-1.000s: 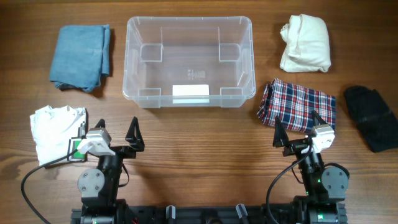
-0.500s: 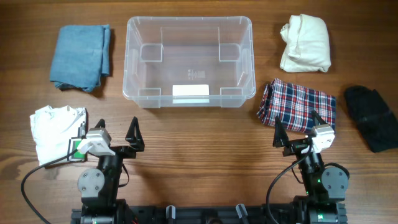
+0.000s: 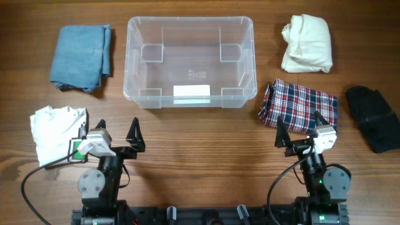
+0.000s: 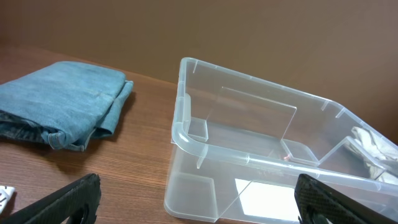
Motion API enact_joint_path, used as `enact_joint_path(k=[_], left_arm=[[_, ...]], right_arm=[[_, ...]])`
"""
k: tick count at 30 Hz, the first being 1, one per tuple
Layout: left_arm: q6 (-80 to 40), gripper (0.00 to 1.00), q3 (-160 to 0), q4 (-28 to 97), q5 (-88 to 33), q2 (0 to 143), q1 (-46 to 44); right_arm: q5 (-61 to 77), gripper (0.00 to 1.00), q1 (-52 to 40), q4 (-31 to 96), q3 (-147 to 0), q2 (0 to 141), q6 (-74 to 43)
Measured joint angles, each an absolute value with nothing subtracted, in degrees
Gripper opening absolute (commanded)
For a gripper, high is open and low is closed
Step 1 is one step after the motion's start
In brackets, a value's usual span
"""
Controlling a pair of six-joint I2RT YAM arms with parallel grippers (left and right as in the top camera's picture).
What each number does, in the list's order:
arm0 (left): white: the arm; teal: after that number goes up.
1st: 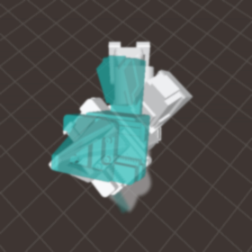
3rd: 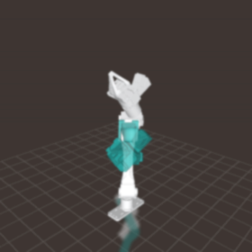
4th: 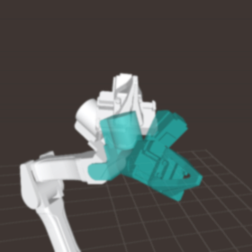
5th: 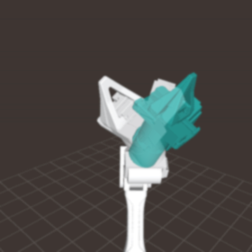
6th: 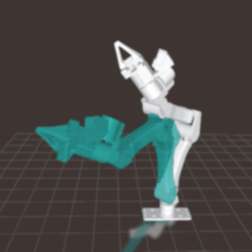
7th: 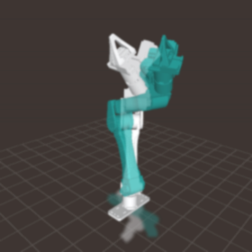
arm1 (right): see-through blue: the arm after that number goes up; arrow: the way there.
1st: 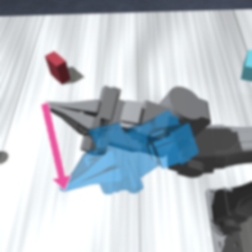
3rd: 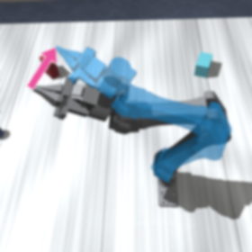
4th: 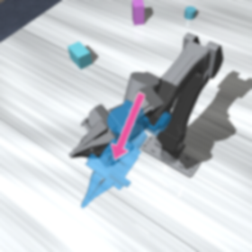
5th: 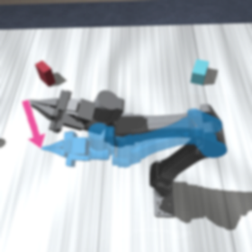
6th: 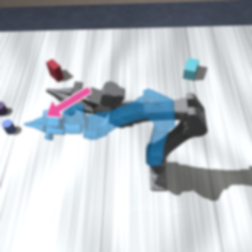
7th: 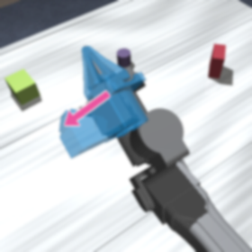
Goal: Pack container
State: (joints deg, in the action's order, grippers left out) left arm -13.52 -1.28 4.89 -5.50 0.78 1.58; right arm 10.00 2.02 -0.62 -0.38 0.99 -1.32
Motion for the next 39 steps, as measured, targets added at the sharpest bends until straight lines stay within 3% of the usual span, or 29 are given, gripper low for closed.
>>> enact_joint_path(k=[9,18,29,36,39], left_arm=[[-13.5,1.00,-1.3,4.9,-5.5,0.8,1.6],[-13.5,1.00,-1.3,4.9,-5.5,0.8,1.6],[-13.5,1.00,-1.2,4.9,-5.5,0.8,1.6],[-13.5,1.00,-1.2,4.8,-5.5,0.8,1.6],[-13.5,1.00,-1.2,4.8,-5.5,0.8,1.6]], right_arm=[[10.0,1.00,2.0,-0.7,-0.4,1.0,-1.2],[10.5,1.00,2.0,-1.6,-1.3,2.5,-17.5],[19.2,1.00,2.0,-1.7,-29.8,40.9,-21.7],[43.6,1.00,2.0,-2.9,-53.6,72.6,-20.9],[51.6,1.00,2.1,-9.4,-54.1,76.8,-20.7]])
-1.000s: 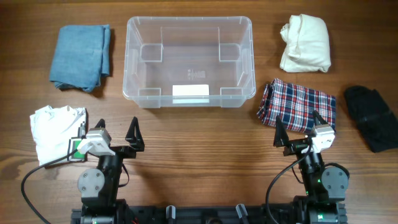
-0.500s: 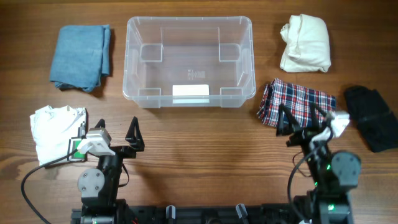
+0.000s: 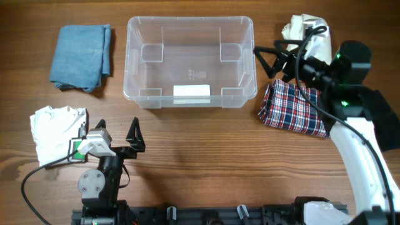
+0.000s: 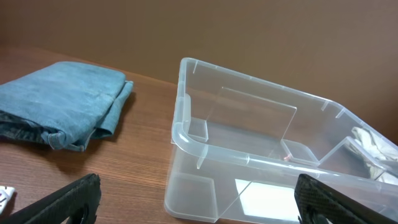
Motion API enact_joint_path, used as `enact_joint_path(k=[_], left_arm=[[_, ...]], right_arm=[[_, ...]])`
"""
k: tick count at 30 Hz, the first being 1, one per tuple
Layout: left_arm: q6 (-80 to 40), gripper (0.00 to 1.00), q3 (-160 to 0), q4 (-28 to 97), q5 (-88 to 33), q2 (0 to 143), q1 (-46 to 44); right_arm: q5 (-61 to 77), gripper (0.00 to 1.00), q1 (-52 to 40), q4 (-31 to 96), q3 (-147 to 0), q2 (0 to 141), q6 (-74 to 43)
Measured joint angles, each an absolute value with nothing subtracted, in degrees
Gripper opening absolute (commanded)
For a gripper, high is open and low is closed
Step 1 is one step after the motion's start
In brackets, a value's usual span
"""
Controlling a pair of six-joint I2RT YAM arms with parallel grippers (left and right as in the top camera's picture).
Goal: Pack container
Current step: 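Reach the right gripper to the cream cloth and grasp it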
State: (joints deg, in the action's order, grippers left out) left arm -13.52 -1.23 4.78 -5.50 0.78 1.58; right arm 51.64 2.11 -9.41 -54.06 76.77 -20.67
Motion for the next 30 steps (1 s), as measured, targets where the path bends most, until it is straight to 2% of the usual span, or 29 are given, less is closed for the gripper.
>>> enact_joint_path(k=[6,11,14,16,18,25,30], left_arm=[[-13.5,1.00,-1.2,4.8,-5.5,0.8,1.6],[-13.5,1.00,-1.2,4.8,-5.5,0.8,1.6],[-13.5,1.00,-1.2,4.8,-5.5,0.8,1.6],[-13.5,1.00,-1.2,4.8,-5.5,0.8,1.6],[-13.5,1.00,-1.2,4.8,-5.5,0.8,1.6],[-13.5,1.00,-1.2,4.8,-5.5,0.8,1.6],[-13.5,1.00,-1.2,4.8,-5.5,0.8,1.6]], right_arm=[[58.5,1.00,5.5,-10.0,-54.8,78.9,-23.5],[54.9,1.00,9.8,16.2,-68.6,79.4,-23.6],[43.6,1.00,10.6,34.6,-80.8,81.4,-21.6],[35.5,1.00,10.7,40.7,-86.2,82.9,-19.8],[28.1,1.00,10.7,41.6,-89.4,84.4,-16.9],[17.2,1.00,10.7,38.6,-90.0,86.8,-12.8],[14.7,1.00,11.3,39.2,-90.4,93.9,-11.2]])
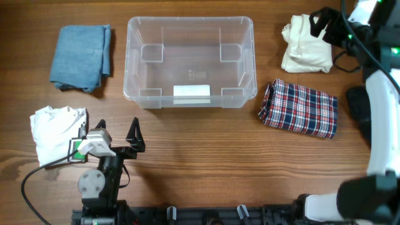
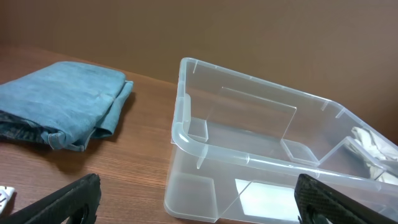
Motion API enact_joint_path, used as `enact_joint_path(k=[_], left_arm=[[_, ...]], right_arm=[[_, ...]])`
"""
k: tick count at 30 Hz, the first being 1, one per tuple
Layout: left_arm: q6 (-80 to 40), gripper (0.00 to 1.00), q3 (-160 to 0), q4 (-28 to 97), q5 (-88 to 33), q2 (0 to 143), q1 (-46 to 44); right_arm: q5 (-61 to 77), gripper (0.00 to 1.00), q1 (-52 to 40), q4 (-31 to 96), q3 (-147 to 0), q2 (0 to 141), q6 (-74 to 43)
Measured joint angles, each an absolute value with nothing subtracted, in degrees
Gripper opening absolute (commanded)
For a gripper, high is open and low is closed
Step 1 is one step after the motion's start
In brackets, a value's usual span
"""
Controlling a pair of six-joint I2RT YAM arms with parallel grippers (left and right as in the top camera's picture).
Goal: Pack container
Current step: 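Reach the right gripper to the cream cloth and grasp it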
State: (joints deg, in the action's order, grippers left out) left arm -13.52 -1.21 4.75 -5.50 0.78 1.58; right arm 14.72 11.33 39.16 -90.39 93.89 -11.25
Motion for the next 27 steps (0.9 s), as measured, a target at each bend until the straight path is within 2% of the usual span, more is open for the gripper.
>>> enact_joint_path(k=[11,27], left_arm=[[-13.5,1.00,-1.2,4.8,-5.5,0.8,1.6],[-13.5,1.00,-1.2,4.8,-5.5,0.8,1.6]], right_arm=[[21.0,1.00,20.2,35.4,-90.4,114.5,-12.7],[27.5,1.00,24.9,22.9,-90.4,123.6,-6.3]])
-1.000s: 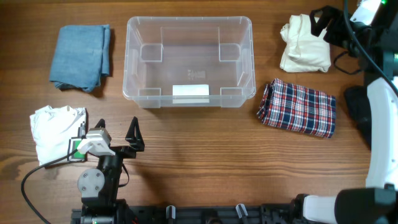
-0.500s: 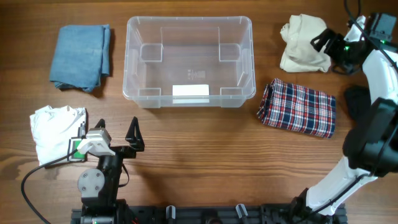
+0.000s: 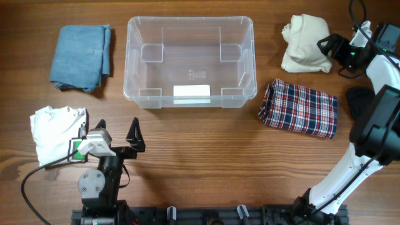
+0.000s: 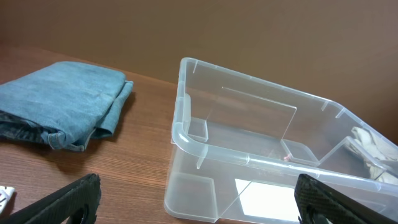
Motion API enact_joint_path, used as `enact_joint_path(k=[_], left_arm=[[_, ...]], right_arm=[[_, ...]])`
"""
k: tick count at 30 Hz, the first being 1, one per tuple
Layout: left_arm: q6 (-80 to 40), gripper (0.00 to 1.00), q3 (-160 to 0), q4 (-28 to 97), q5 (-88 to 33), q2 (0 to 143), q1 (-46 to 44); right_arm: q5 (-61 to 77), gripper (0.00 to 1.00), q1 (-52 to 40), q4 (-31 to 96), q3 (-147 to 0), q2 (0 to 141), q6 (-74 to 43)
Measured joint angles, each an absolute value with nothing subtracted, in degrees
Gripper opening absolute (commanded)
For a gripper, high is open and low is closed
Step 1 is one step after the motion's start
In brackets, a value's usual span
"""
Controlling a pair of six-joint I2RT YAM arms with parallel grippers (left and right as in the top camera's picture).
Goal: Pack container
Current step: 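Reach the right gripper to the cream cloth and grasp it, then carry the cream cloth into the bin's left side and release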
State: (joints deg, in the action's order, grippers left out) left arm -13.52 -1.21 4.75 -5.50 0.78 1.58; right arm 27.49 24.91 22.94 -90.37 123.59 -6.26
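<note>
The clear plastic container [image 3: 190,87] [image 4: 261,155] stands empty at the back middle of the table. Around it lie folded cloths: blue [image 3: 81,55] [image 4: 62,102], white [image 3: 55,132], cream [image 3: 306,44], plaid [image 3: 300,107] and black [image 3: 369,103]. My right gripper [image 3: 333,56] is at the cream cloth's right edge, its fingers apart and holding nothing. My left gripper [image 3: 117,124] [image 4: 199,205] rests open near the front edge, facing the container, with nothing between its fingers. Through the container wall the left wrist view shows a bit of the cream cloth [image 4: 373,146].
My right arm [image 3: 375,131] stretches along the table's right side and covers part of the black cloth. The white cloth lies just left of my left arm's base. Bare wood [image 3: 200,156] lies between the container and the front edge.
My right gripper has moved from above the cream cloth's top right corner down to its right edge. The left arm and all the cloths are where they were.
Both arms first rested open at the front edge. Then my right gripper was out over the plaid cloth beside the container. Then it was above the cream cloth's far corner, and now it is at that cloth's right edge. No cloth has moved.
</note>
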Motion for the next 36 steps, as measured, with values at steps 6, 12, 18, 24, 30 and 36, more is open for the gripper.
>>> enact_joint_path(k=[6,12,18,24,30,36], left_arm=[[-13.5,1.00,-1.2,4.8,-5.5,0.8,1.6],[-13.5,1.00,-1.2,4.8,-5.5,0.8,1.6],[-13.5,1.00,-1.2,4.8,-5.5,0.8,1.6],[-13.5,1.00,-1.2,4.8,-5.5,0.8,1.6],[-13.5,1.00,-1.2,4.8,-5.5,0.8,1.6],[-13.5,1.00,-1.2,4.8,-5.5,0.8,1.6]], right_arm=[[30.4,0.99,24.9,17.4,-90.4,127.9,-5.7],[34.4,0.27,24.7,14.7,-90.5,130.5,-6.1],[35.9,0.04,24.8,15.9,-91.5,130.5,-7.9],[36.0,0.04,24.8,17.7,-91.7,130.0,-7.9],[36.3,0.04,24.3,22.0,-90.0,122.4,-11.0],[38.6,0.04,20.7,22.9,-89.9,105.9,-17.1]])
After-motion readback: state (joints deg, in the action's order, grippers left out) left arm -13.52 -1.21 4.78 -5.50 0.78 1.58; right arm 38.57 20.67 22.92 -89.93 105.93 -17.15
